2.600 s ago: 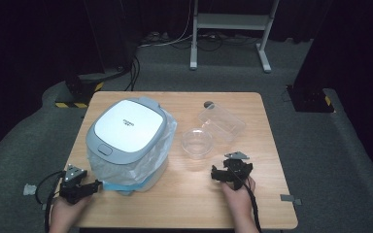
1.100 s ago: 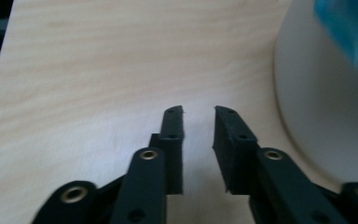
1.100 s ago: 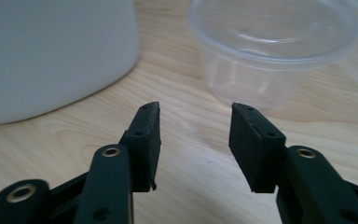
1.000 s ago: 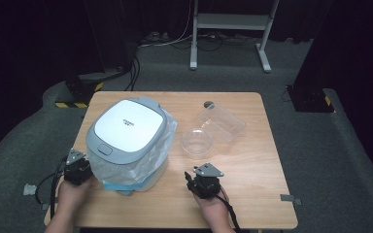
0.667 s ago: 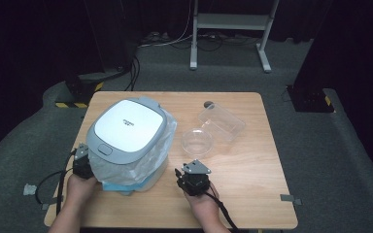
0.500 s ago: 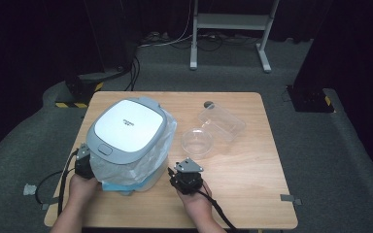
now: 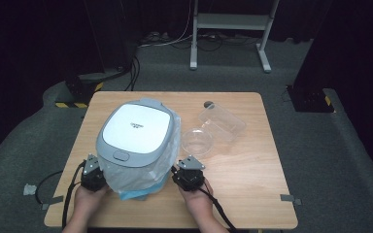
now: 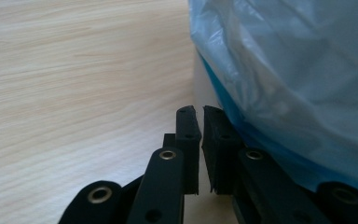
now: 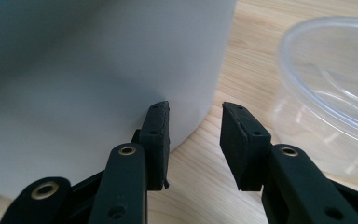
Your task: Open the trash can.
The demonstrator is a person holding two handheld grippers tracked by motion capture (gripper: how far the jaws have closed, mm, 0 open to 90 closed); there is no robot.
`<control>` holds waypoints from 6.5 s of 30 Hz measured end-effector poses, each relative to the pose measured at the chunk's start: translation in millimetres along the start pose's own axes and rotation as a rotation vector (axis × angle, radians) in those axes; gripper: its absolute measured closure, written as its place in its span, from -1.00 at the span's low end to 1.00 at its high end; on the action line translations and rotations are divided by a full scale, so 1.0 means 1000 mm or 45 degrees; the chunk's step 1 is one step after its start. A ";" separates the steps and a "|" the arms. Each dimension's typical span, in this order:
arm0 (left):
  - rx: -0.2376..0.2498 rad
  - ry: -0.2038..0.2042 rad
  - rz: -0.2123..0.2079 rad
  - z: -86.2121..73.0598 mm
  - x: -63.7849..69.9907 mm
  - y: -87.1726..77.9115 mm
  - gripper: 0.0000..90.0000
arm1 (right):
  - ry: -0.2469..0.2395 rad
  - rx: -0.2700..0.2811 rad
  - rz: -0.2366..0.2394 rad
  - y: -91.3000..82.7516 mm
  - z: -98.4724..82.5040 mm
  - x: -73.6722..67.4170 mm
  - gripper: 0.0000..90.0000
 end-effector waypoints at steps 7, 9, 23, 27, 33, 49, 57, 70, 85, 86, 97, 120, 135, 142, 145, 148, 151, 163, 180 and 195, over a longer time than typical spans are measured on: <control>0.021 -0.008 -0.073 -0.004 0.019 -0.002 0.85 | -0.022 -0.004 -0.053 -0.006 -0.003 0.015 0.37; 0.021 -0.008 -0.095 -0.004 0.022 -0.001 0.85 | -0.013 -0.008 -0.057 -0.007 -0.006 0.017 0.34; 0.034 -0.055 -0.090 -0.001 0.018 0.003 0.88 | -0.022 0.002 -0.075 -0.003 -0.003 0.013 0.72; 0.047 -0.111 -0.048 0.002 0.002 0.006 0.97 | -0.034 0.015 -0.076 0.013 0.011 0.006 0.76; 0.068 -0.131 -0.058 0.003 -0.001 0.008 0.99 | -0.037 0.020 -0.076 0.027 0.022 0.011 0.67; 0.013 -0.087 -0.007 -0.017 -0.015 -0.010 0.43 | -0.087 0.081 -0.027 -0.022 0.003 0.022 0.36; 0.103 -0.091 -0.007 -0.008 -0.020 -0.036 0.16 | -0.004 0.050 -0.050 -0.038 -0.033 0.057 0.27; 0.288 -0.073 -0.002 0.014 -0.014 -0.070 -0.10 | 0.077 -0.137 -0.178 -0.023 -0.065 0.100 0.00; 0.467 -0.016 -0.030 0.040 0.001 -0.110 -0.15 | 0.131 -0.201 -0.175 -0.017 -0.072 0.105 -0.16; 0.474 -0.011 -0.034 0.042 0.003 -0.111 -0.16 | 0.132 -0.201 -0.176 -0.017 -0.071 0.105 -0.17; 0.553 0.026 -0.072 0.063 0.017 -0.125 -0.17 | 0.133 -0.200 -0.177 -0.016 -0.071 0.105 -0.18; 0.673 0.054 -0.117 0.107 0.036 -0.161 -0.15 | 0.128 -0.200 -0.176 -0.014 -0.070 0.104 -0.20; 0.708 0.059 -0.184 0.126 0.055 -0.161 -0.07 | 0.130 -0.201 -0.175 -0.014 -0.069 0.103 -0.21; 0.716 0.082 -0.204 0.133 0.067 -0.158 -0.05 | 0.130 -0.202 -0.172 -0.014 -0.069 0.103 -0.21; 0.715 0.086 -0.216 0.135 0.071 -0.155 -0.01 | 0.130 -0.202 -0.172 -0.014 -0.069 0.103 -0.21; 0.711 0.103 -0.223 0.136 0.077 -0.152 0.03 | 0.130 -0.202 -0.172 -0.014 -0.069 0.103 -0.21; 0.701 0.110 -0.233 0.138 0.082 -0.148 0.09 | 0.130 -0.202 -0.172 -0.013 -0.069 0.103 -0.21; 0.648 0.176 -0.217 0.142 0.098 -0.131 0.63 | 0.128 -0.202 -0.168 -0.013 -0.069 0.103 -0.21; 0.586 0.209 -0.193 0.141 0.107 -0.118 0.91 | 0.125 -0.202 -0.167 -0.013 -0.069 0.103 -0.21; 0.569 0.222 -0.199 0.139 0.111 -0.120 0.88 | 0.114 -0.199 -0.166 -0.013 -0.069 0.103 -0.21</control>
Point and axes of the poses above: each handheld gripper's, and its own axes: y roughly forward along the jaws, z roughly out of its top, x roughly to its right, the point moved 9 cm from there along y, roughly forward along the jaws, and after that the axes turned 6 degrees about -x, right-handed, at the moved point
